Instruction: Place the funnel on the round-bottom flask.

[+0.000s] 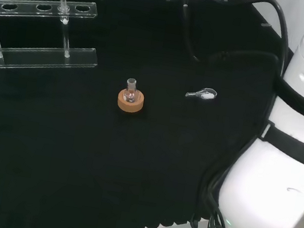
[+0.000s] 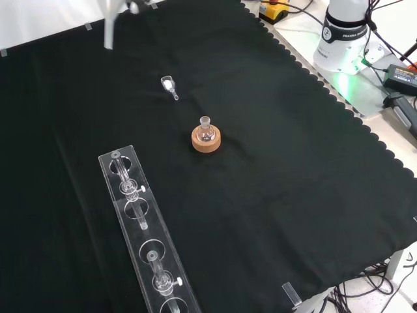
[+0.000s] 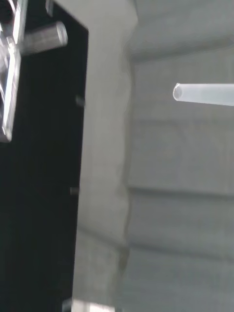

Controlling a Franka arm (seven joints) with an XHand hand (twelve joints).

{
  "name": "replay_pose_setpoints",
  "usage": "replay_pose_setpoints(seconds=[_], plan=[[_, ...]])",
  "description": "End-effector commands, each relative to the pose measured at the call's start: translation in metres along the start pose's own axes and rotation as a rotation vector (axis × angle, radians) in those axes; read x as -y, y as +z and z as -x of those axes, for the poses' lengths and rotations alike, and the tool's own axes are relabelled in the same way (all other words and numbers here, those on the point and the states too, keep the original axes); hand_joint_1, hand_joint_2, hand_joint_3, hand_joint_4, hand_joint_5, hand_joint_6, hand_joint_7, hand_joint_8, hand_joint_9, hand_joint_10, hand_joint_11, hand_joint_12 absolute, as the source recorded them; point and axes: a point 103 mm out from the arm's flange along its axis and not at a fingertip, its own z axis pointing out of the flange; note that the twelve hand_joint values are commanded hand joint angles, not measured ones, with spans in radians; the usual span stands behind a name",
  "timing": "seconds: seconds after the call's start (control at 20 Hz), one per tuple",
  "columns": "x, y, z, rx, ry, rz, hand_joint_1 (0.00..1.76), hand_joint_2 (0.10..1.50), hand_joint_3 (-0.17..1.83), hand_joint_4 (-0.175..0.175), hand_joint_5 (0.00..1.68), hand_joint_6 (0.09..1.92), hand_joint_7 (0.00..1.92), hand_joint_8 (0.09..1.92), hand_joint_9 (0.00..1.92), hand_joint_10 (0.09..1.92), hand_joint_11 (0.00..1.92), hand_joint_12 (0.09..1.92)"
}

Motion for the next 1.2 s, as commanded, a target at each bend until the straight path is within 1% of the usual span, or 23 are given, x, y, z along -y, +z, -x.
replay_pose_setpoints(seconds=[0.05, 0.25, 0.4, 0.6, 0.85, 1.0, 1.2], plan=[[0.023, -0.003, 0.013, -0.084, 0.023, -0.085, 0.97, 1.18, 0.16, -0.007, 0.73, 1.42, 1.10, 1.60, 1.63, 1.27, 1.83, 1.02], [0.029, 0.007, 0.022, -0.066, 0.086, -0.113, 0.97, 1.18, 0.16, -0.007, 0.74, 1.41, 1.10, 1.60, 1.63, 1.27, 1.83, 1.02], [0.043, 0.016, 0.027, -0.028, 0.112, -0.141, 0.97, 1.18, 0.16, -0.006, 0.74, 1.41, 1.10, 1.60, 1.63, 1.27, 1.83, 1.02], [0.068, 0.030, 0.026, 0.023, 0.138, -0.166, 0.97, 1.18, 0.16, -0.005, 0.74, 1.41, 1.10, 1.59, 1.63, 1.27, 1.82, 1.02], [0.096, 0.056, 0.021, 0.062, 0.182, -0.236, 0.97, 1.18, 0.16, -0.003, 0.74, 1.41, 1.10, 1.59, 1.63, 1.27, 1.82, 1.02], [0.105, 0.077, 0.020, 0.062, 0.194, -0.291, 0.97, 1.18, 0.16, -0.002, 0.74, 1.41, 1.10, 1.59, 1.63, 1.27, 1.82, 1.02], [0.118, 0.099, 0.022, 0.077, 0.180, -0.333, 0.97, 1.17, 0.16, -0.001, 0.75, 1.41, 1.11, 1.59, 1.63, 1.27, 1.82, 1.03]])
